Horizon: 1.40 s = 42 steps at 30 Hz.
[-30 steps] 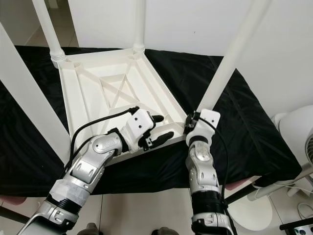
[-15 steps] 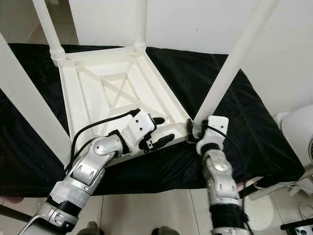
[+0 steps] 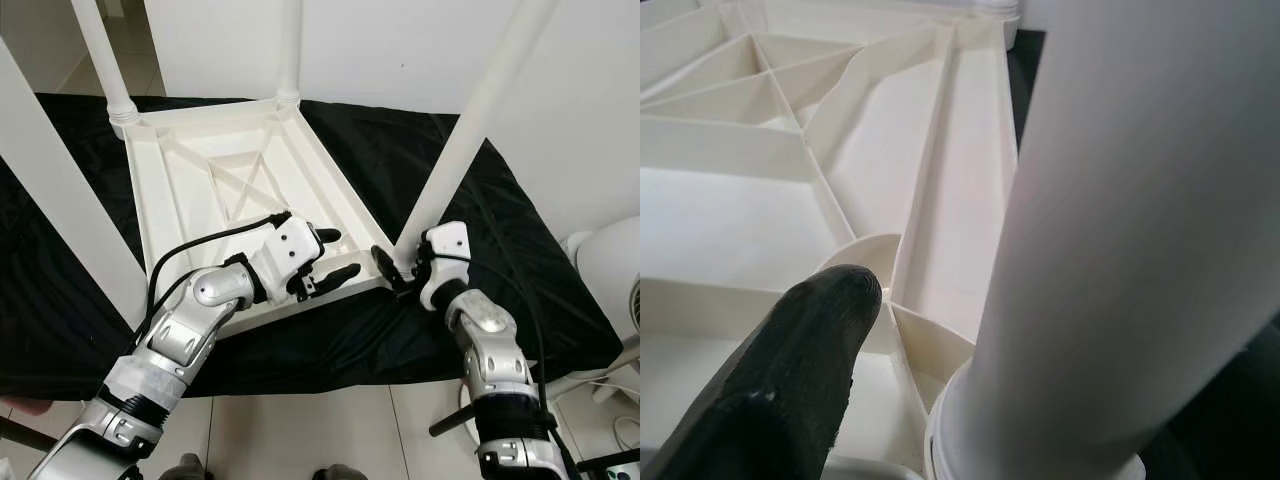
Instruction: Building children table
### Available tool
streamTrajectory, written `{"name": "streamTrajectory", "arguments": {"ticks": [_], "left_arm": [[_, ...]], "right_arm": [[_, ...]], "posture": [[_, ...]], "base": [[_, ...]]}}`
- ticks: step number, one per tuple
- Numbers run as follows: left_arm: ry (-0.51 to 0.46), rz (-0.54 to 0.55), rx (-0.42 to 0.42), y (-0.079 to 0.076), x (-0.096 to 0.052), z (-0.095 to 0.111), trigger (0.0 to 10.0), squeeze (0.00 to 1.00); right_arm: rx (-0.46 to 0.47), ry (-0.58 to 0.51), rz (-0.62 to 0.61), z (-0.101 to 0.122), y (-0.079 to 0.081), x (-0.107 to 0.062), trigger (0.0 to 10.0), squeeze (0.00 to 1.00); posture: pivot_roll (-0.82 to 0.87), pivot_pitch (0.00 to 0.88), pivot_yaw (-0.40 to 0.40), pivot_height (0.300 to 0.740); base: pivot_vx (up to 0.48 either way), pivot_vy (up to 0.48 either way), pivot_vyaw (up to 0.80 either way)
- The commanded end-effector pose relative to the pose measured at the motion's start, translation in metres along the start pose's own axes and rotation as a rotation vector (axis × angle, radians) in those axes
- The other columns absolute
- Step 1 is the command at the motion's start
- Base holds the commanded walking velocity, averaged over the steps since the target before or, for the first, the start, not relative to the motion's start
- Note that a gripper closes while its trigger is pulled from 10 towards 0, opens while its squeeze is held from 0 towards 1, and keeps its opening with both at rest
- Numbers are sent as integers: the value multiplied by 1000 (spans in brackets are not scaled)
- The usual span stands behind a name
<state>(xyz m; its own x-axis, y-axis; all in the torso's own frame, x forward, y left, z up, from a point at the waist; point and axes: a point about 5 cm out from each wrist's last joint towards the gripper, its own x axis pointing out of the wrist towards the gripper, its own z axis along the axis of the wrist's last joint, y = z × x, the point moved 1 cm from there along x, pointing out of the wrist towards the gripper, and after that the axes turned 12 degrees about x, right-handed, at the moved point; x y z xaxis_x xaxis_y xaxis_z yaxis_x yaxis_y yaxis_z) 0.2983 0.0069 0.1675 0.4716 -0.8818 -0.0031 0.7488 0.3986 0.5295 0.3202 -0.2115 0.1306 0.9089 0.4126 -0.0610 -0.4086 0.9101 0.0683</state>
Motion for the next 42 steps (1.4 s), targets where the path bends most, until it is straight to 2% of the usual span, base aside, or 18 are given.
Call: {"name": "streamTrajectory", "arguments": {"ticks": [1, 5, 6, 7, 14, 19, 20, 21, 22, 27, 30, 32, 33, 34, 36, 37, 39, 42], "left_arm": [[12, 21, 23, 3, 1, -1, 10000, 0], [14, 20, 32, 3, 1, -2, 10000, 0], [16, 21, 35, 4, 0, -3, 10000, 0], [17, 23, 38, 5, -1, -3, 10000, 0], [21, 26, 45, 5, -2, -5, 10000, 0], [18, 26, 44, 5, -2, -5, 10000, 0], [12, 22, 42, 4, -1, -4, 10000, 0], [12, 22, 42, 4, -1, -4, 10000, 0], [12, 20, 40, 3, 0, -4, 10000, 0], [8, 20, 32, 2, 1, -4, 10000, 0], [6, 18, 22, -1, 1, -4, 10000, 0], [6, 18, 22, -1, 1, -4, 10000, 0], [8, 20, 16, -2, 2, -5, 10000, 0], [8, 20, 16, -2, 2, -5, 10000, 0], [7, 29, 10, 1, 3, -4, 10000, 0], [7, 29, 10, 1, 3, -4, 10000, 0], [12, 36, 7, 2, 1, -6, 10000, 0], [14, 36, 6, 2, 0, -7, 10000, 0]], "right_arm": [[-4, 37, 14, -6, -3, 2, 10000, 0], [0, 55, 35, -8, -3, 4, 10000, 0], [-3, 68, 56, -10, -2, 5, 3412, 0], [-2, 84, 72, -12, -1, 6, 0, 0], [10, 103, 95, -17, -3, 8, 0, 0], [17, 105, 49, -21, -7, 6, 0, 0], [19, 83, -4, -20, -11, 6, 5922, 0], [19, 83, -4, -20, -11, 6, 5922, 0], [43, 78, -54, -21, -13, 4, 10000, 0], [50, 67, -124, -22, -16, 3, 10000, 0], [69, 4, -225, -20, -9, 3, 10000, 0], [69, 4, -225, -20, -9, 3, 10000, 0], [153, -43, -385, -23, -3, 3, 10000, 0], [153, -43, -385, -23, -3, 3, 10000, 0], [224, -81, -502, -25, 4, 2, 10000, 0], [224, -81, -502, -25, 4, 2, 10000, 0], [275, -125, -566, -26, 17, 1, 10000, 0], [292, -138, -621, -28, 24, 0, 10000, 0]], "posture": [[58, 0, -58, 740], [60, 0, -63, 740], [67, 0, -67, 740], [73, 0, -73, 740], [79, 0, -75, 740], [73, 0, -74, 740], [68, 0, -68, 740], [68, 0, -68, 740], [65, 0, -64, 740], [58, 0, -59, 740], [45, 0, -48, 740], [45, 0, -48, 740], [50, 0, -51, 740], [50, 0, -51, 740], [48, 0, -49, 740], [48, 0, -49, 740], [45, 0, -46, 740], [41, 0, -46, 740]], "base": [[0, 0, 0], [0, 0, 0], [0, 0, 0], [0, 0, 0], [0, 0, 0], [0, 0, 0], [0, 0, 0], [0, 0, 0], [0, 0, 0], [0, 0, 0], [0, 0, 0], [0, 0, 0], [0, 0, 0], [0, 0, 0], [0, 0, 0], [0, 0, 0], [0, 0, 0], [0, 0, 0]]}}
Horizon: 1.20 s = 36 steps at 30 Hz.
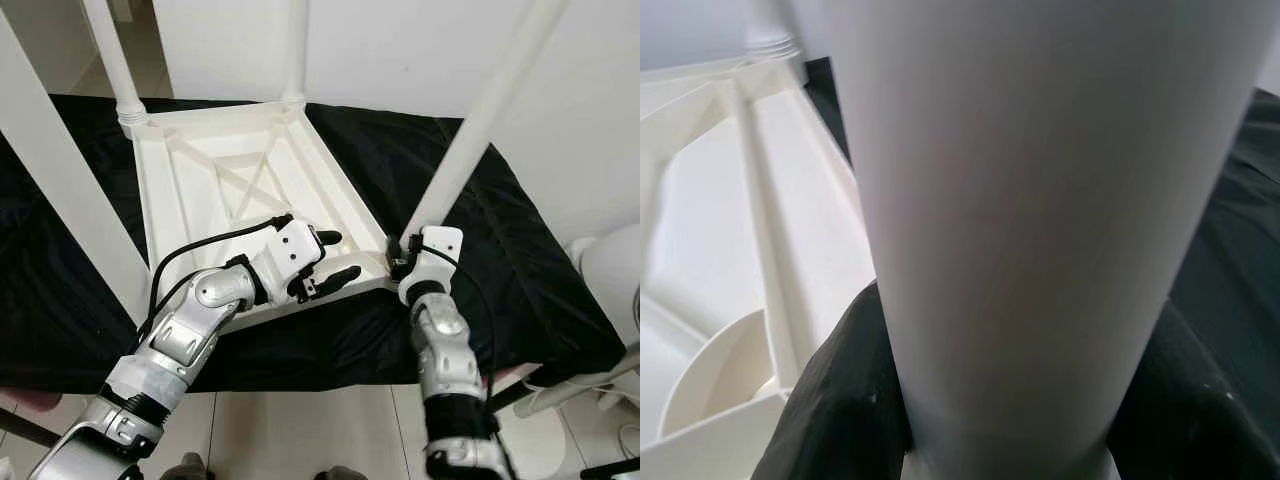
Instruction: Building children table
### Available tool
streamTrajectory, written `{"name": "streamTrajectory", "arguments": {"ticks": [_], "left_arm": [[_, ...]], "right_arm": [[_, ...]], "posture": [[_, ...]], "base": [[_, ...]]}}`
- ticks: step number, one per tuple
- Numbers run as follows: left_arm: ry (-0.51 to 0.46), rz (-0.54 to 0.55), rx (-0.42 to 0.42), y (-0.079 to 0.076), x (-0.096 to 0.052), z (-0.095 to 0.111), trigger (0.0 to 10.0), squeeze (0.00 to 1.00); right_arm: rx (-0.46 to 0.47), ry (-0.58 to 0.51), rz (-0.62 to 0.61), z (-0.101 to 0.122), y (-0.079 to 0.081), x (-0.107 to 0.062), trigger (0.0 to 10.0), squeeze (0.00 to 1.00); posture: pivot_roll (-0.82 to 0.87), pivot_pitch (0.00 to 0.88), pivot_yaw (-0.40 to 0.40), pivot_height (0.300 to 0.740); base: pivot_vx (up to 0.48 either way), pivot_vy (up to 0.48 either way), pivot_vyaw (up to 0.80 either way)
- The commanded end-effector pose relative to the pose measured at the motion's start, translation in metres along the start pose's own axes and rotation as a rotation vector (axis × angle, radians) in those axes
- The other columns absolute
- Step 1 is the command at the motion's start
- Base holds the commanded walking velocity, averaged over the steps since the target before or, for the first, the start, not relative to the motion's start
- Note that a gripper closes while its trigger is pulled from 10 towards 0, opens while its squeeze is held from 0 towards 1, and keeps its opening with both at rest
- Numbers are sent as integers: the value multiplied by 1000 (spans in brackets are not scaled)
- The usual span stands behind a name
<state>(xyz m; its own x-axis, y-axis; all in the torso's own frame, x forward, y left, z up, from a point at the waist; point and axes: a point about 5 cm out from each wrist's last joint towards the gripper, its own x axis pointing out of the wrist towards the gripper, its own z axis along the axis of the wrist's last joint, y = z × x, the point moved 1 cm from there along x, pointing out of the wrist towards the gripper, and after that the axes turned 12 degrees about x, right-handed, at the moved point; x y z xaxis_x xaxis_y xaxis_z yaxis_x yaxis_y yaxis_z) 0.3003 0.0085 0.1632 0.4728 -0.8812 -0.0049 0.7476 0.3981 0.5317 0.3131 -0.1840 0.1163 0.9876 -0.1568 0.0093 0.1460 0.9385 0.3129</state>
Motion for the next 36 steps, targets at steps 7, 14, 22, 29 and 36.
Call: {"name": "streamTrajectory", "arguments": {"ticks": [7, 14, 22, 29, 36], "left_arm": [[11, 32, -1, 1, 2, -2, 10000, 0], [6, 35, -4, 1, 3, -1, 10000, 0], [9, 37, -8, -1, -1, -1, 10000, 0], [8, 37, -6, 1, 0, 0, 10000, 0], [3, 35, -1, 3, 2, 1, 10000, 0]], "right_arm": [[55, 18, -147, -14, 5, -10, 10000, 0], [40, 1, -137, -4, -2, -16, 10000, 1000], [15, -6, -16, 9, -12, -27, 10000, 1000], [-128, 35, 209, 28, -25, -27, 10000, 0], [-238, 150, 461, 29, -29, -22, 10000, 0]], "posture": [[27, 0, -48, 740], [26, 0, -58, 740], [23, 0, -60, 740], [11, 0, -52, 740], [4, 0, -41, 740]], "base": [[0, 0, 0], [0, 0, 0], [0, 0, 0], [0, 0, 0], [0, 0, 0]]}}
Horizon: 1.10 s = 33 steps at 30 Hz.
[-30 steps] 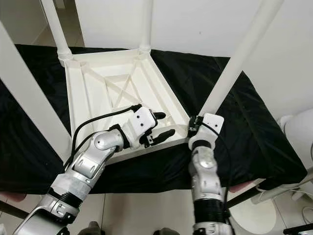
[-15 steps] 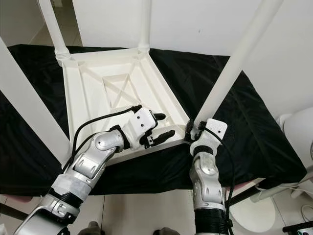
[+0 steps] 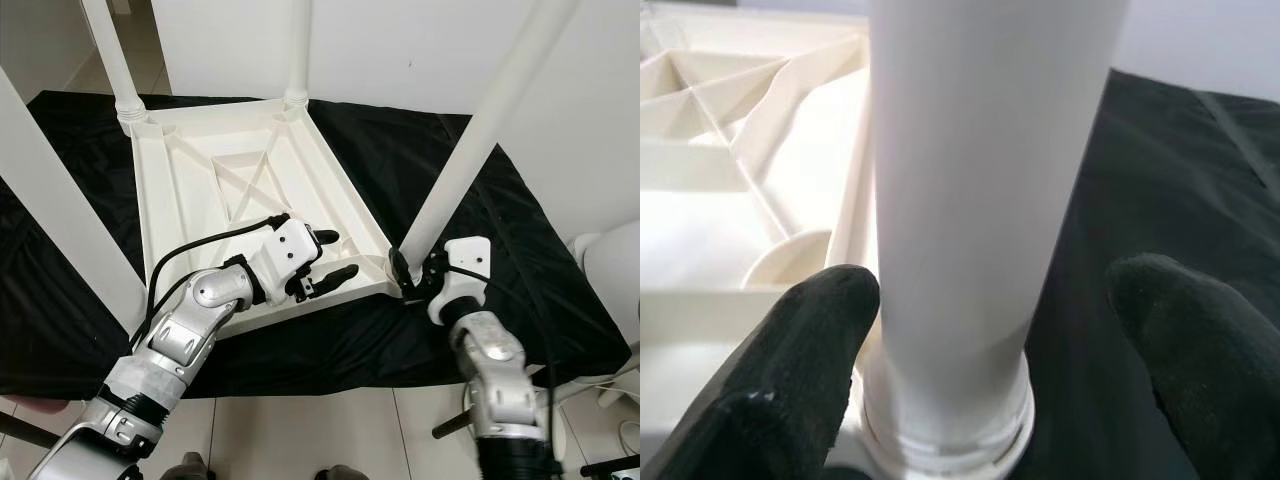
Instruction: Building children table
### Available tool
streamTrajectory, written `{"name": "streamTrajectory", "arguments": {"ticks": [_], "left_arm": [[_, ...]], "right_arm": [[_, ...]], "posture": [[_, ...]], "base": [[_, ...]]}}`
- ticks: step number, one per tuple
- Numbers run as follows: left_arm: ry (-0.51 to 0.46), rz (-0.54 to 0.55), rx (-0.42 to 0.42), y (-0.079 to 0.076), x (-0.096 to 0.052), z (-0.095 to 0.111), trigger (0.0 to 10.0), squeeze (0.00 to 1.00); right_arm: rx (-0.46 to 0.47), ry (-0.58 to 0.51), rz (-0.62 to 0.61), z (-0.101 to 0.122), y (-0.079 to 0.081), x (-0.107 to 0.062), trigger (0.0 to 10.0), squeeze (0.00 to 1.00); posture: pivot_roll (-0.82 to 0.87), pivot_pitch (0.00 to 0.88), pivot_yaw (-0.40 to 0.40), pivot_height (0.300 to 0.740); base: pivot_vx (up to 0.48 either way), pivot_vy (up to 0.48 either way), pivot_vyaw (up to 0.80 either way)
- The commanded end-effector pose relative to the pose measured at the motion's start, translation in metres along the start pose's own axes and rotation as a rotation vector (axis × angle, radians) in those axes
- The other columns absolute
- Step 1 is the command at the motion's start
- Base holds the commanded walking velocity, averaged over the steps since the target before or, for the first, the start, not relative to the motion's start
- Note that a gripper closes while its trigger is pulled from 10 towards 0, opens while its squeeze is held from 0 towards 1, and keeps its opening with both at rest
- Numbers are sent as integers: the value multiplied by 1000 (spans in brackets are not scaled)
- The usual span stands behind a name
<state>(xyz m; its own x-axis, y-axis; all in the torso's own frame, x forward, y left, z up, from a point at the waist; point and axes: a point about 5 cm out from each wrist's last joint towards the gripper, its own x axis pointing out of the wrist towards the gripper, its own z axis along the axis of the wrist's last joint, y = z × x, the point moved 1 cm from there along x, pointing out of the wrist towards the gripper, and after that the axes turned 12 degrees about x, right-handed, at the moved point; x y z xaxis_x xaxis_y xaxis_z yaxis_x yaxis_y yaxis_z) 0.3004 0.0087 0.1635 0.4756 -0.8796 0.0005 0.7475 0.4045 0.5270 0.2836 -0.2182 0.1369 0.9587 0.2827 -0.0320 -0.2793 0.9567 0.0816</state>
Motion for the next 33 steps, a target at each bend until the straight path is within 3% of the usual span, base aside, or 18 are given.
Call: {"name": "streamTrajectory", "arguments": {"ticks": [1, 2, 7, 17, 18, 21, 22, 24, 25, 33], "left_arm": [[5, 29, 4, 3, 3, 1, 10000, 0], [4, 29, 4, 3, 3, 1, 10000, 0], [-3, 28, 8, 5, 5, 3, 10000, 0], [-11, 36, 16, 8, 9, 5, 10000, 0], [-12, 37, 17, 9, 9, 5, 10000, 0], [-13, 38, 17, 9, 9, 5, 10000, 0], [-13, 39, 18, 9, 9, 6, 10000, 0], [-13, 39, 18, 9, 9, 6, 10000, 0], [-15, 39, 18, 9, 9, 6, 10000, 0], [-19, 39, 19, 9, 11, 6, 10000, 0]], "right_arm": [[1, 17, 35, -3, 1, 2, 10000, 0], [-8, 59, 102, -5, 0, 6, 10000, 0], [-46, 115, 189, -8, 1, 18, 10000, 0], [-89, 195, 236, -14, -2, 37, 9922, 0], [-93, 212, 229, -17, -5, 36, 4588, 0], [-95, 222, 225, -19, -8, 35, 4588, 0], [-92, 234, 219, -21, -10, 34, 941, 0], [-92, 234, 219, -21, -10, 34, 941, 0], [-92, 250, 212, -24, -13, 32, 0, 0], [-78, 273, 203, -32, -20, 28, 0, 0]], "posture": [[4, 0, -41, 740], [4, 0, -37, 740], [8, 0, -36, 740], [14, 0, -37, 740], [14, 0, -39, 740], [14, 0, -38, 740], [14, 0, -38, 740], [14, 0, -38, 740], [13, 0, -39, 740], [12, 0, -41, 740]], "base": [[0, 0, 0], [0, 0, 0], [0, 0, 0], [0, 0, 0], [0, 0, 0], [0, 0, 0], [0, 0, 0], [0, 0, 0], [0, 0, 0], [0, 0, 0]]}}
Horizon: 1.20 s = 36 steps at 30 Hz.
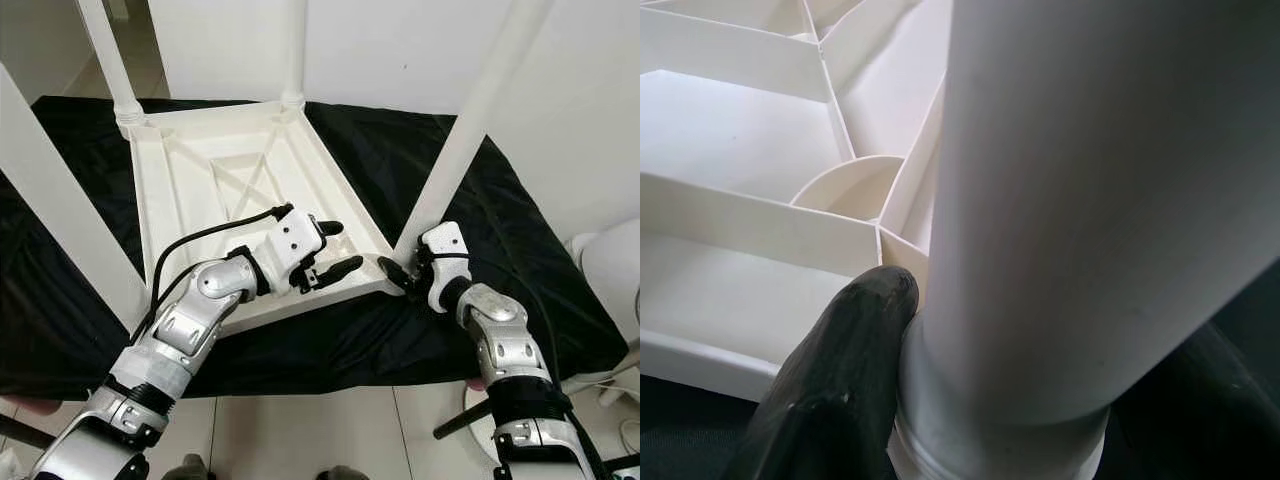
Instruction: Building children table
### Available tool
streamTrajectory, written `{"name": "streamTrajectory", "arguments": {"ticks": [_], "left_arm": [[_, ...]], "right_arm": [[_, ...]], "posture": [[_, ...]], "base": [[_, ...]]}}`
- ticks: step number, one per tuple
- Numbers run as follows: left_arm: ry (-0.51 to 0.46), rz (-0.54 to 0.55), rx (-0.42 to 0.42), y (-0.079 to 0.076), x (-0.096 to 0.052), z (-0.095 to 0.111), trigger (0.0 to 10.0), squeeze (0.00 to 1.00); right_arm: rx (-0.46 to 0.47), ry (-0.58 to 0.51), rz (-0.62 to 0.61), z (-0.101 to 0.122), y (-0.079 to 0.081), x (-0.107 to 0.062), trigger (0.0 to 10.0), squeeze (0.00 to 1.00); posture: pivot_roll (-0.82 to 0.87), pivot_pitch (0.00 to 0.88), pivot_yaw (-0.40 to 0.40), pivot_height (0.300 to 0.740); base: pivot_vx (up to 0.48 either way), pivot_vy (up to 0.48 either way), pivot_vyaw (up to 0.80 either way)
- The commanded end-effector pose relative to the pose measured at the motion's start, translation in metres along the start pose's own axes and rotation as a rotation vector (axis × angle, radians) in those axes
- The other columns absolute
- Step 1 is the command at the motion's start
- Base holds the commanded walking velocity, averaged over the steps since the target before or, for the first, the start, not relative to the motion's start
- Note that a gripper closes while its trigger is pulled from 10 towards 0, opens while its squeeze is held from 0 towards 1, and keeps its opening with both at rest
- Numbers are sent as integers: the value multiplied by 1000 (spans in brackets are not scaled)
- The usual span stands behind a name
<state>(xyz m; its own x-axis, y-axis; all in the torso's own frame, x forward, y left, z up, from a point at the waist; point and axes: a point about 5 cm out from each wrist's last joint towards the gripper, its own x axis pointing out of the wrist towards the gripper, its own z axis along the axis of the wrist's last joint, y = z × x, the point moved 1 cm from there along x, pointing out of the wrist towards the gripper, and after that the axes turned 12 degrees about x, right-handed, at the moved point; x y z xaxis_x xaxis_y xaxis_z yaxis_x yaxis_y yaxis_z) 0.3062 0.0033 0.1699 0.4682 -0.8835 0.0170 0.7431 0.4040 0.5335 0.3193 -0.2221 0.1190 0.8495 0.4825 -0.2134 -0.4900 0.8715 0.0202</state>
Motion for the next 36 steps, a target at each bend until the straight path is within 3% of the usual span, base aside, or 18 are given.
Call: {"name": "streamTrajectory", "arguments": {"ticks": [1, 2, 12, 16, 19, 21, 22, 28, 31, 36], "left_arm": [[-1, 37, 11, 3, 3, 2, 10000, 0], [-1, 38, 11, 3, 3, 2, 10000, 0], [1, 41, 10, 1, 1, 1, 10000, 0], [5, 42, 8, 1, -1, 0, 10000, 0], [8, 43, 7, 1, -1, -1, 10000, 0], [8, 43, 7, 1, -1, -1, 10000, 0], [8, 43, 7, 1, -1, -1, 10000, 0], [11, 45, 5, 2, -2, -2, 10000, 0], [12, 44, 3, 2, -2, -2, 10000, 0], [11, 40, 0, 0, -2, -2, 10000, 0]], "right_arm": [[18, 78, -16, -18, -3, -3, 0, 0], [23, 77, -41, -18, -4, -4, 10000, 0], [59, -5, -196, -12, -6, -4, 10000, 0], [102, -45, -330, -13, -3, -3, 10000, 0], [147, -104, -516, -14, 9, -3, 10000, 0], [147, -104, -516, -14, 9, -3, 10000, 0], [210, -143, -575, -13, 15, -3, 10000, 0], [333, -201, -772, -13, 31, -1, 10000, 0], [361, -213, -809, -13, 37, 3, 10000, 0], [362, -228, -770, -9, 48, 9, 10000, 0]], "posture": [[14, 0, -44, 740], [16, 0, -46, 740], [24, 0, -57, 740], [24, 0, -59, 740], [24, 0, -59, 740], [24, 0, -59, 740], [26, 0, -61, 740], [19, 0, -57, 740], [17, 0, -53, 740], [22, 0, -60, 740]], "base": [[0, 0, 0], [0, 0, 0], [0, 0, 0], [0, 0, 0], [0, 0, 0], [0, 0, 0], [0, 0, 0], [0, 0, 0], [0, 0, 0], [0, 0, 0]]}}
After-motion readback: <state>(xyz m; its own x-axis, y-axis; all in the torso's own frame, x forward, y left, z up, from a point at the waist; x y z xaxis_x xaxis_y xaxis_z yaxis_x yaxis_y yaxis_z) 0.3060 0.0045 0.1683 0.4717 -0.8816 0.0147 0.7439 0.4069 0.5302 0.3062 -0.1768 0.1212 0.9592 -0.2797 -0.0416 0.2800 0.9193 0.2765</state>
